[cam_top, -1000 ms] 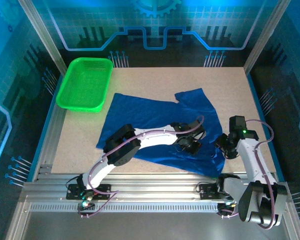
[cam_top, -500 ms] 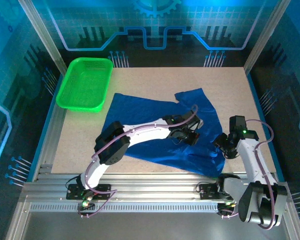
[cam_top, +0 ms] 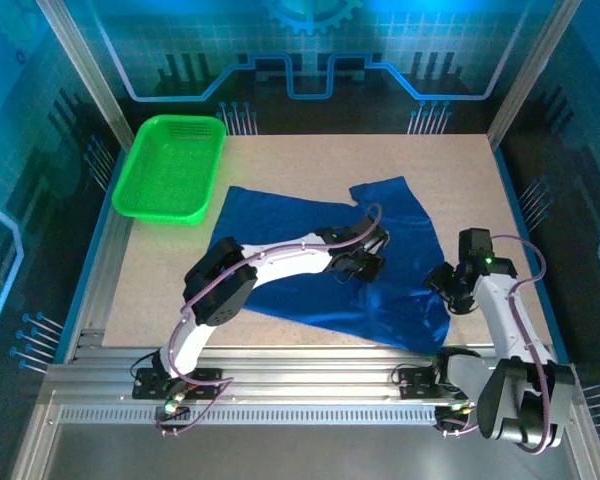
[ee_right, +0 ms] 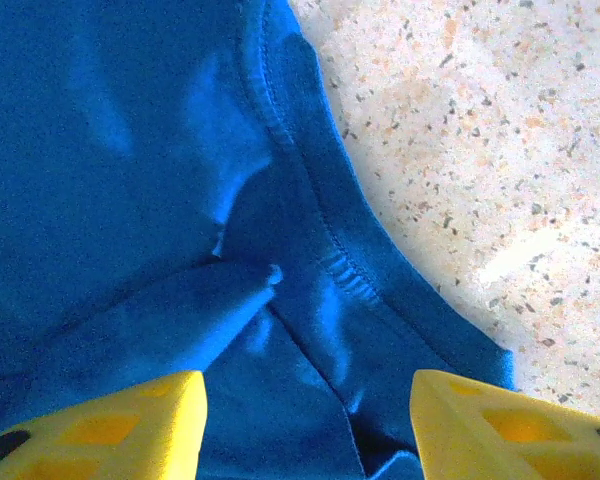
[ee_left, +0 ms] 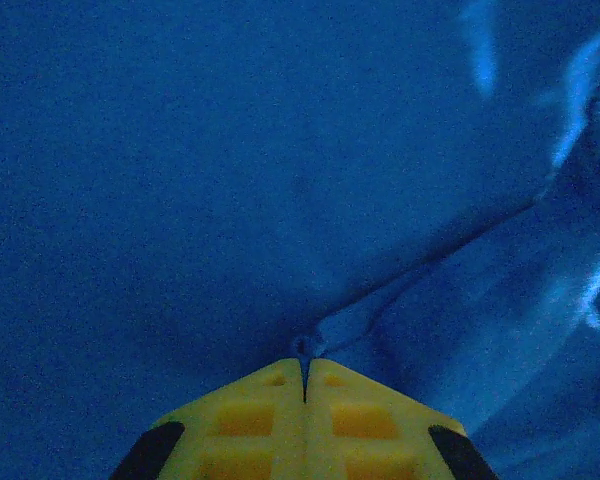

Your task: Fold and stack the t-shirts

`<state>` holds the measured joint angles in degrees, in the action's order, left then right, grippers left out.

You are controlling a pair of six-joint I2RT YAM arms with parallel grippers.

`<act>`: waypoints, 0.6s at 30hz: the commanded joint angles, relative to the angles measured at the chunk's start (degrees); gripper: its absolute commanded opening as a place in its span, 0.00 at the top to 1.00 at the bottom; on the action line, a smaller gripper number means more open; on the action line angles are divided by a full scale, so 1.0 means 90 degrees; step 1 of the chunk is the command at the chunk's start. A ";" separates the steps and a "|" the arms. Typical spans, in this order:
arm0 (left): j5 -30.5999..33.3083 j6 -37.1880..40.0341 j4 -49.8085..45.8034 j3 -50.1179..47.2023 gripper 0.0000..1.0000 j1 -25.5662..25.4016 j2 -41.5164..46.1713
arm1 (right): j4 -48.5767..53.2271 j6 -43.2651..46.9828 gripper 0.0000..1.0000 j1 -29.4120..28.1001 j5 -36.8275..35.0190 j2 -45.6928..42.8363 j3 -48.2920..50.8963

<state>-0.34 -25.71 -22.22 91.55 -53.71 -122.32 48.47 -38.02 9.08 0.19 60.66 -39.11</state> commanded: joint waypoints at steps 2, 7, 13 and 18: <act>0.0535 -0.0430 0.0225 -0.0346 1.00 0.0113 0.0243 | -0.0253 0.0110 0.43 0.0076 0.0245 0.0244 -0.0175; 0.1088 -0.0634 0.0193 -0.0556 1.00 0.0132 0.0341 | -0.0471 0.0128 0.43 -0.0092 0.0404 0.0748 -0.0364; 0.1346 -0.0746 0.0316 -0.0736 1.00 0.0138 0.0409 | -0.0624 0.0027 0.43 -0.0397 0.0404 0.1033 -0.0481; 0.1164 -0.0681 0.0611 -0.0778 1.00 0.0090 0.0438 | -0.0786 -0.0127 0.45 -0.0640 0.0375 0.1155 -0.0416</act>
<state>9.23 -31.59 -19.25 85.30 -52.97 -121.03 42.54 -37.69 4.89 3.49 70.22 -42.13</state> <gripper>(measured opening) 0.051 0.563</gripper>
